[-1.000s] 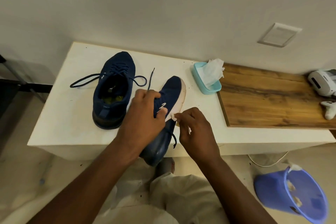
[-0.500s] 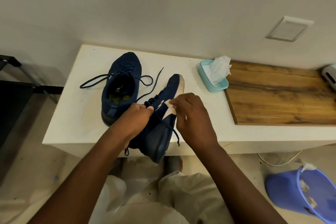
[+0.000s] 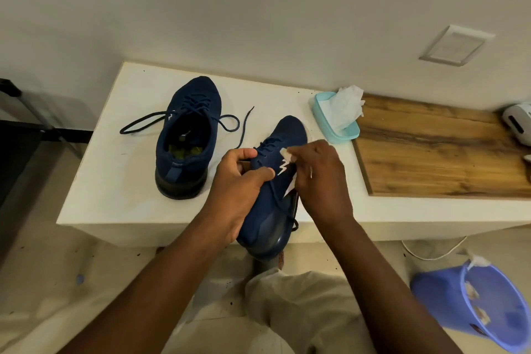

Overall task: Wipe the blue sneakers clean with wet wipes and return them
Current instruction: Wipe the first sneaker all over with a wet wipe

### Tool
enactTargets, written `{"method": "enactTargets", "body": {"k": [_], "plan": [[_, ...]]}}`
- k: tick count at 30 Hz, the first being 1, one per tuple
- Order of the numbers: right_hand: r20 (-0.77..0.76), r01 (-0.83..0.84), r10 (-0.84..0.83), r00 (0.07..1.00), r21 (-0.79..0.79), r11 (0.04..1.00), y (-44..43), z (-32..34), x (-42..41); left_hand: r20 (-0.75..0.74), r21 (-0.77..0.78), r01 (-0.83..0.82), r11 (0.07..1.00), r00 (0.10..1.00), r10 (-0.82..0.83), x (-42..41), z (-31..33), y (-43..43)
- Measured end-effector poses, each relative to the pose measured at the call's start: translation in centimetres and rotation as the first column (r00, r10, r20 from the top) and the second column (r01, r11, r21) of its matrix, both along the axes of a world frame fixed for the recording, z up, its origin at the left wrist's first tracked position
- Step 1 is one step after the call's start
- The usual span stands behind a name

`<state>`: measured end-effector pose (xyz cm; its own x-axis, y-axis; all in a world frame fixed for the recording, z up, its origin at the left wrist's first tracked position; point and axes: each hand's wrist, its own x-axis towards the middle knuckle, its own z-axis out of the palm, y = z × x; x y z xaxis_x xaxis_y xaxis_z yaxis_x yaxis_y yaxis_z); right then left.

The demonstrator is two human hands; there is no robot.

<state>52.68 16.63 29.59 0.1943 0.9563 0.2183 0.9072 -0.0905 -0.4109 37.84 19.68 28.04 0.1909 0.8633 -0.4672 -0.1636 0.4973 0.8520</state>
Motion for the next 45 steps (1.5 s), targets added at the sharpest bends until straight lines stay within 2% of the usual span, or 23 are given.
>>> {"method": "enactTargets", "body": {"k": [1, 3, 5, 7, 10, 12, 16, 17, 21, 22, 26, 28, 30, 32, 35, 37, 41, 45], "plan": [[0.004, 0.018, -0.018, 1.000, 0.001, 1.000, 0.4, 0.1, -0.1, -0.012, 0.015, 0.002, 1.000, 1.000, -0.002, 0.1, -0.1, -0.2], [-0.007, -0.070, 0.070, 0.997, -0.001, 0.998, -0.4, 0.3, -1.3, -0.023, 0.033, -0.012, 0.999, 1.000, 0.013, 0.1, -0.1, -0.5], [-0.049, -0.182, 0.181, 0.982, -0.016, 0.983, -2.5, 0.9, -2.7, 0.018, 0.026, -0.038, 0.999, 0.999, 0.037, -0.1, -0.2, -0.4], [-0.074, -0.210, 0.208, 0.975, -0.017, 0.978, -3.0, 1.4, -2.3, 0.062, 0.013, -0.031, 0.999, 0.998, 0.031, -0.2, -0.1, -0.3], [0.004, -0.012, 0.012, 1.000, -0.016, 1.000, 0.0, 0.7, 0.0, 0.053, 0.032, 0.035, 0.999, 0.998, -0.037, 0.3, 0.0, -0.3], [0.008, 0.027, -0.026, 1.000, -0.043, 0.999, 0.9, 0.7, 0.1, 0.030, 0.041, 0.052, 0.998, 0.998, -0.054, 0.5, -0.1, -0.5], [-0.094, -0.207, 0.202, 0.975, -0.046, 0.977, -2.9, 2.1, -2.9, 0.095, 0.008, 0.005, 1.000, 0.995, -0.006, 0.0, -0.4, -0.2], [-0.093, -0.220, 0.214, 0.972, -0.055, 0.974, -3.2, 2.2, -2.8, 0.115, 0.000, 0.007, 1.000, 0.993, -0.007, 0.0, -0.4, 0.0], [0.030, 0.009, -0.006, 1.000, -0.077, 0.997, 0.6, 0.9, 0.0, 0.101, 0.001, 0.054, 0.999, 0.993, -0.054, 0.8, -0.1, -0.1], [0.033, 0.023, -0.021, 0.999, -0.082, 0.996, 1.0, 0.7, 0.1, 0.100, 0.003, 0.058, 0.998, 0.993, -0.058, 0.9, -0.1, -0.3], [-0.108, -0.225, 0.217, 0.970, -0.066, 0.972, -2.4, 1.6, -2.1, 0.103, -0.009, 0.033, 0.999, 0.994, -0.032, 0.2, -0.1, 0.0], [-0.117, -0.228, 0.222, 0.968, -0.042, 0.973, -2.6, 1.7, -1.5, 0.098, -0.004, 0.045, 0.999, 0.994, -0.044, 0.1, 0.4, 0.2], [-0.082, -0.085, 0.085, 0.993, 0.011, 0.996, -0.1, 0.4, 0.2, 0.026, 0.043, 0.083, 0.996, 0.996, -0.084, 0.5, 0.8, 0.1], [-0.116, 0.042, -0.042, 0.992, -0.004, 0.999, 1.6, -0.3, 1.7, -0.098, 0.160, 0.154, 0.975, 0.985, -0.139, 1.0, 1.1, -0.6], [-0.294, 0.051, -0.031, 0.955, 0.062, 0.997, 0.0, -0.8, 1.5, -0.272, 0.366, 0.257, 0.894, 0.949, -0.161, 0.7, 1.3, -1.4], [-0.380, 0.036, -0.008, 0.925, 0.067, 0.997, -1.8, -0.9, 1.0, -0.337, 0.430, 0.320, 0.844, 0.924, -0.179, 0.4, 1.6, -1.5], [-0.393, 0.118, -0.099, 0.914, 0.024, 0.993, 0.1, -3.3, 3.0, -0.481, 0.436, 0.453, 0.778, 0.848, -0.224, 1.1, 1.2, -1.7], [-0.318, 0.138, -0.126, 0.940, 0.014, 0.990, 3.6, -5.4, 5.3, -0.586, 0.375, 0.548, 0.747, 0.765, -0.267, 2.2, 0.4, -2.1]]}}
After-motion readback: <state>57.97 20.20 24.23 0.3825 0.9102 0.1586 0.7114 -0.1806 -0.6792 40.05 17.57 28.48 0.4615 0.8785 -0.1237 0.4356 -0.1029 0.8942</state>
